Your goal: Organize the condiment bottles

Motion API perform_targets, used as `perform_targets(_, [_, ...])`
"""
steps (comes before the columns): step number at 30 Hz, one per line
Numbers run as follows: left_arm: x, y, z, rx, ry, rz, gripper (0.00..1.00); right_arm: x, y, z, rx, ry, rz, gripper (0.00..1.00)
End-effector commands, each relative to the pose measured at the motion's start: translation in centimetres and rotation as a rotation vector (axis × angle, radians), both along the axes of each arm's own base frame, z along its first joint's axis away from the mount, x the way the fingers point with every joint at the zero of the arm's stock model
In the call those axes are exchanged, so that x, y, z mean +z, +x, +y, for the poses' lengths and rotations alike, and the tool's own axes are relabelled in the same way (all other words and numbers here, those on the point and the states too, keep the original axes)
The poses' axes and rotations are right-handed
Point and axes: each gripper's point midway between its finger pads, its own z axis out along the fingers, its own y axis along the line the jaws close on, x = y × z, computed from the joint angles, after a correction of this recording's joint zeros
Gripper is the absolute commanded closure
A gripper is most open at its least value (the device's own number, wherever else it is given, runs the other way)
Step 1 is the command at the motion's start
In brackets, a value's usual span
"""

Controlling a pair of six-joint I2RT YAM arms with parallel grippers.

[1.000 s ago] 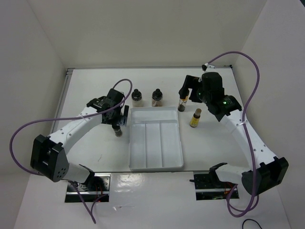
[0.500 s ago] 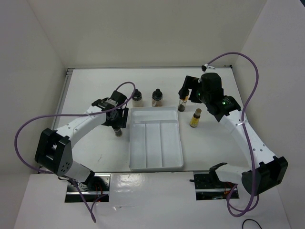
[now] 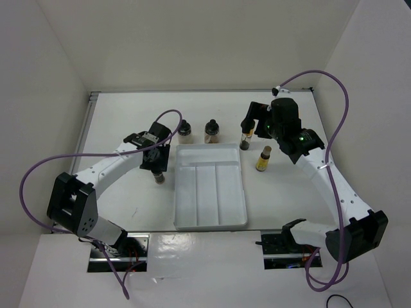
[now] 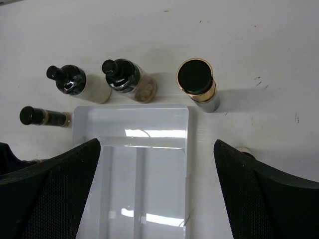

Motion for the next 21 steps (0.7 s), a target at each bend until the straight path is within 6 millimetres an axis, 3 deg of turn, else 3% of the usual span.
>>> perform_targets(1, [-0.1, -0.1, 0.1, 0.013, -0.012, 0.001, 0.41, 0.4, 0.5, 0.1, -0.013, 0.005, -0.026, 0.01])
perform_targets(5, [0.1, -0.3, 0.2, 0.013, -0.012, 0.002, 0.54, 0.6, 0.3, -0.1, -0.021, 0.001, -0.028, 0.01])
perform_targets(9, [0.3, -0.5, 0.3, 0.013, -0.012, 0.001, 0.8, 0.6, 0.3, -0.1, -0.021, 0.001, -0.028, 0.01])
perform_targets(10, [0.5, -0.7, 0.3, 0.021, -0.016, 0.003, 0.92, 0.6, 0.3, -0.1, -0.021, 0.001, -0.028, 0.01])
perform_targets(12, [1.4, -0.6, 0.5, 0.026, -0.01, -0.011, 1.0, 0.6, 0.3, -0.1, -0.021, 0.001, -0.028, 0.01])
perform_targets(18, [6.7, -0.2, 0.4, 0.012, -0.051, -0.109, 1.0, 0.6, 0.3, -0.1, -0.021, 0.001, -0.028, 0.01])
perform_targets(19, [8.3, 0.6, -0.2, -0.007, -0.077, -0.144, 1.0, 0.6, 0.3, -0.1, -0.021, 0.001, -0.028, 0.01])
perform_targets(21, [9.5, 0.4, -1.0, -0.057, -0.108, -0.138, 1.0, 0.6, 0.3, -0.3, -0.029, -0.004, -0.029, 0.01])
